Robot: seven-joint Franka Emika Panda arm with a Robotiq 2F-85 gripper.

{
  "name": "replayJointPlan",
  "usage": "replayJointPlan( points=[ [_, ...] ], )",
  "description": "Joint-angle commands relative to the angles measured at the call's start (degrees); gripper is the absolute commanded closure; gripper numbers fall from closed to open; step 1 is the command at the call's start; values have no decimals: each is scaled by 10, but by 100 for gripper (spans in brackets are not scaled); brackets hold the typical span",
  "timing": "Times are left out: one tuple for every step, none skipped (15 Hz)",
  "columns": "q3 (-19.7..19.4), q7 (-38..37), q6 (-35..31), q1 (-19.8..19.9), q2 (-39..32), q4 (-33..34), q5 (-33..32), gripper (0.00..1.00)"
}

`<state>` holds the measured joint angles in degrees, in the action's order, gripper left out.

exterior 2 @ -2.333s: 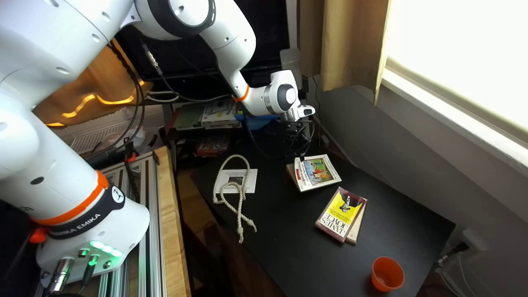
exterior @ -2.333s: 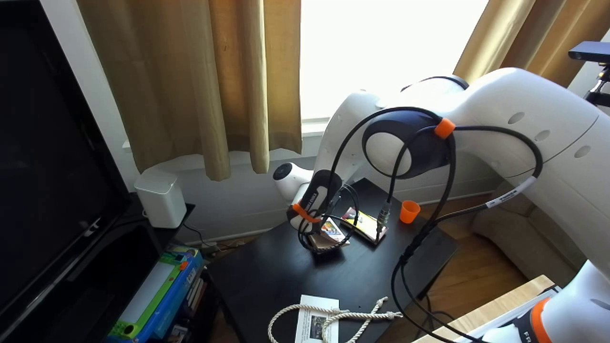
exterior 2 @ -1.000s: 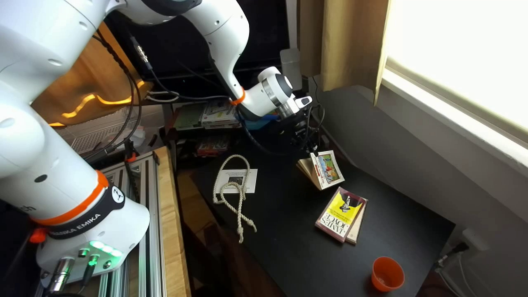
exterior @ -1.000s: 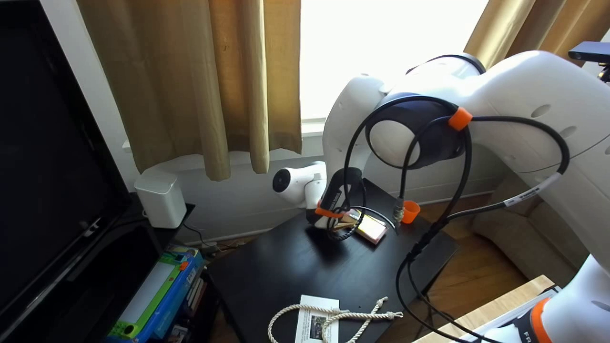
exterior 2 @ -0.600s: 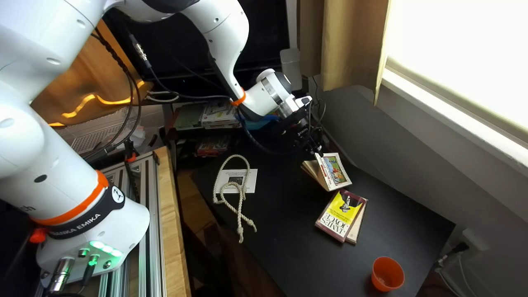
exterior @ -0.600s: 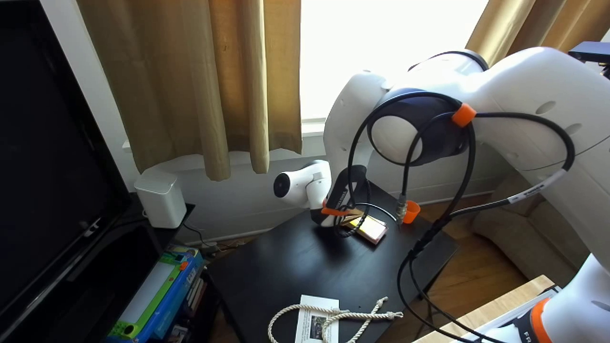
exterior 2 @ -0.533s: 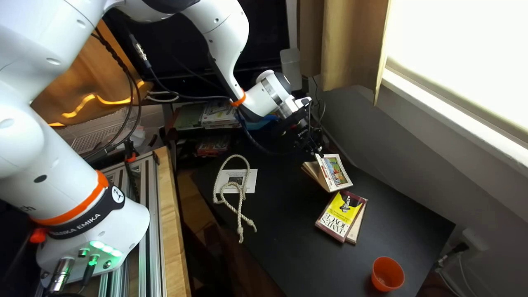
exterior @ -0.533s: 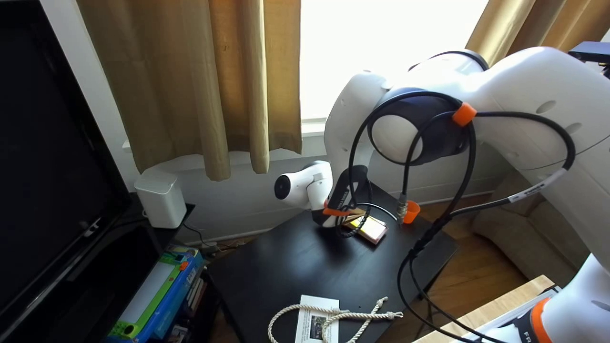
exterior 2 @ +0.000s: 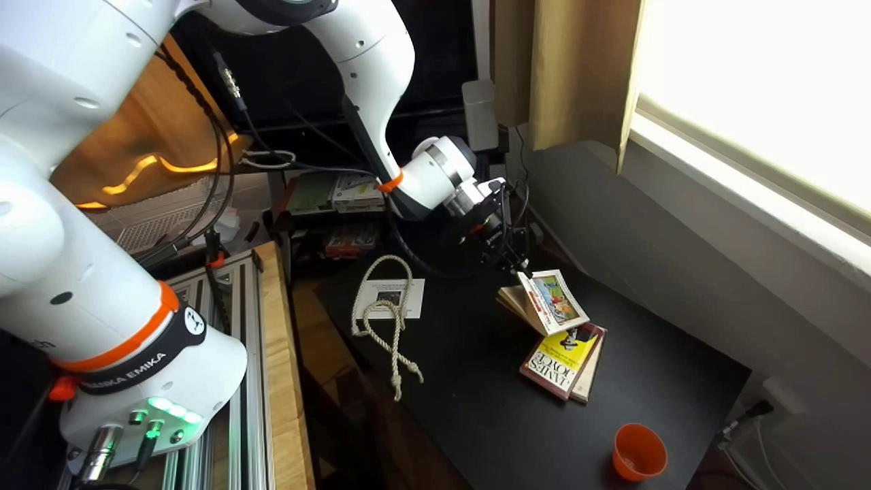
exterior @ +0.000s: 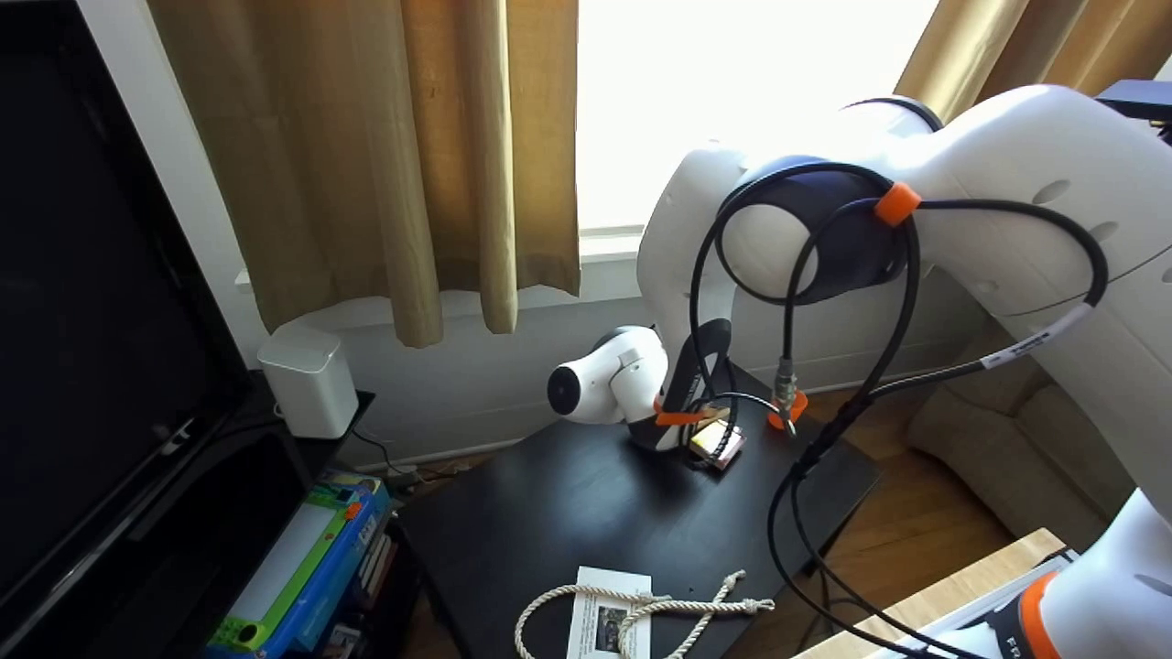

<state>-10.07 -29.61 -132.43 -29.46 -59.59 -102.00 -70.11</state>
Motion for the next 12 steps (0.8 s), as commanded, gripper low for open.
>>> replayJointPlan(
  points=[
    [33,-85,5,32,13,-43,-67,98],
    [41,-106,3,43,11,-48,-79,98],
    [49,-125,3,52,9,-53,-91,98],
    [57,-139,3,63,10,-60,-100,98],
    [65,-147,5,72,9,-66,-108,98],
    [70,-161,2,81,7,-69,-121,98],
    [76,-169,5,89,9,-74,-130,98],
    [79,-182,15,93,4,-75,-138,98],
    [82,-189,17,98,5,-79,-150,98],
    [86,-197,17,105,5,-82,-158,98],
    [88,-207,16,110,4,-84,-173,98],
    [91,-216,12,116,1,-85,-188,98]
  ],
)
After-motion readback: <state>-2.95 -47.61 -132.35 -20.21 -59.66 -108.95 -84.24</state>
